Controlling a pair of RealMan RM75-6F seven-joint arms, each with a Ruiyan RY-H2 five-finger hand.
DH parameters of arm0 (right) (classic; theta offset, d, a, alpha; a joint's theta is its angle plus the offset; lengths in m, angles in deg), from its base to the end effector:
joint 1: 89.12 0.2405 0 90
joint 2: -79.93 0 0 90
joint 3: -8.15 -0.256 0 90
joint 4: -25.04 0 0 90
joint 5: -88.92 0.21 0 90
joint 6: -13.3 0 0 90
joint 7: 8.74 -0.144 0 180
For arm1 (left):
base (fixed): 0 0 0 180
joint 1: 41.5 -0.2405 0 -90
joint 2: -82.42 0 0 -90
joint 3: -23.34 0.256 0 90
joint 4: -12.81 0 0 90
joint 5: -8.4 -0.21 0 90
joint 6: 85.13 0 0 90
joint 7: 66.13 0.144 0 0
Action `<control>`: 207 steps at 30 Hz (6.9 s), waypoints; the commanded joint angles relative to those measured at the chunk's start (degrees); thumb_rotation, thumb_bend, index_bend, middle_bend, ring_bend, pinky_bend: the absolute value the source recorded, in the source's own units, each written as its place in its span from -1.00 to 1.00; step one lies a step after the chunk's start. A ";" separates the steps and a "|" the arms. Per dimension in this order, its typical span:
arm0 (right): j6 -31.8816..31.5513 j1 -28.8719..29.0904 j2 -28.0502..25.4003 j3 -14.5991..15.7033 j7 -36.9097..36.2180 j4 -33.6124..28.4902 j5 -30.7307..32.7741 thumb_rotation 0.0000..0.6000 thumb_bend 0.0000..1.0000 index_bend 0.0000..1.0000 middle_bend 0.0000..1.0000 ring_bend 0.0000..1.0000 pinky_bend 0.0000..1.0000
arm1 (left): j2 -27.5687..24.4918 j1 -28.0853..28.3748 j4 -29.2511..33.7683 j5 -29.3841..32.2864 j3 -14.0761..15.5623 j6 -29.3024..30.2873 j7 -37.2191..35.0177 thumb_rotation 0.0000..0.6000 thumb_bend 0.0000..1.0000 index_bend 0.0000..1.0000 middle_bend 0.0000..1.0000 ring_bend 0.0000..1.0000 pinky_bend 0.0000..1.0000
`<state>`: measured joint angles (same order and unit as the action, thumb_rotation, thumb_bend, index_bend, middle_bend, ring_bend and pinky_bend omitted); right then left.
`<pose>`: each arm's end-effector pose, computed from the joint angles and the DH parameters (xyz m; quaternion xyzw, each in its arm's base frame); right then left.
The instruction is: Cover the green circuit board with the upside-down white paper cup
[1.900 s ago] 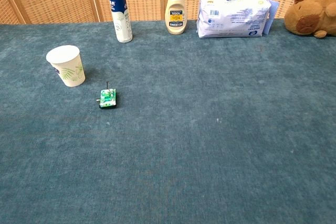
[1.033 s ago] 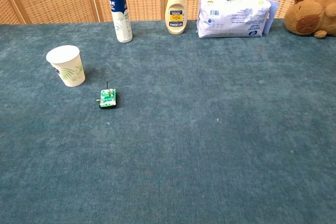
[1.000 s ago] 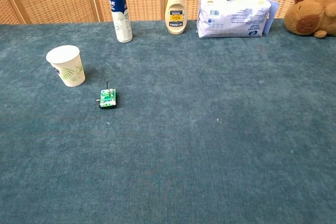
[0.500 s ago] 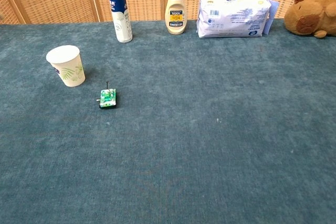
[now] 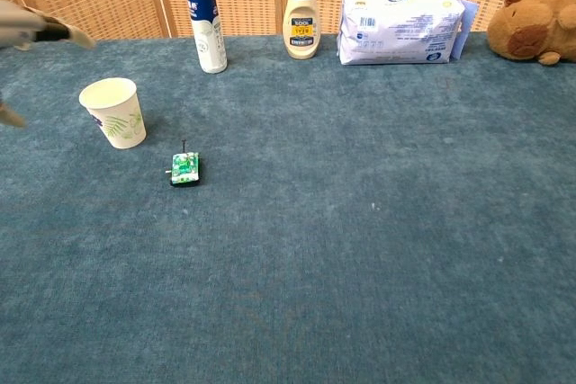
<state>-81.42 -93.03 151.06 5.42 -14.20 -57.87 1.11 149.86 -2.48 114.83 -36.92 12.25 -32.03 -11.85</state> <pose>-0.3413 -0.1296 0.1542 0.5309 -0.3879 0.4129 0.6303 -0.1935 0.3362 0.0819 -0.7842 -0.2686 -0.1573 0.5368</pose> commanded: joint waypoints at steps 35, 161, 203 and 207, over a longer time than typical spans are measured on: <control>-1.18 -1.41 -0.91 -1.58 -2.11 1.42 1.57 1.00 -0.38 -0.05 -0.12 -0.05 -0.26 | 16.46 16.71 -18.03 17.35 5.51 1.50 4.05 0.73 -0.70 -0.39 -0.98 -1.00 -0.59; -4.19 -3.77 -0.05 -2.54 -7.96 5.05 1.26 1.00 -0.38 -0.04 -0.12 -0.05 -0.26 | 14.14 25.97 -3.03 36.46 12.76 7.47 -8.68 1.00 -0.54 -0.34 -0.82 -1.00 -0.64; -4.72 -3.14 0.56 -2.53 -7.68 4.40 -0.48 1.00 -0.39 -0.03 -0.12 -0.05 -0.26 | 2.78 -0.34 -3.37 8.97 -11.86 -20.96 -70.25 1.00 -0.51 0.01 -0.71 -1.00 -0.61; -4.64 -3.02 0.62 -2.53 -7.44 4.27 -0.52 1.00 -0.38 -0.03 -0.12 -0.05 -0.26 | 5.92 -2.26 -5.58 2.14 -12.68 -20.38 -73.79 1.00 -0.51 0.01 -0.71 -1.00 -0.61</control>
<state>-86.06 -96.06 151.69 2.89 -21.64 -53.59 0.59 153.75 -3.14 110.95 -31.12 0.42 -52.48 -83.14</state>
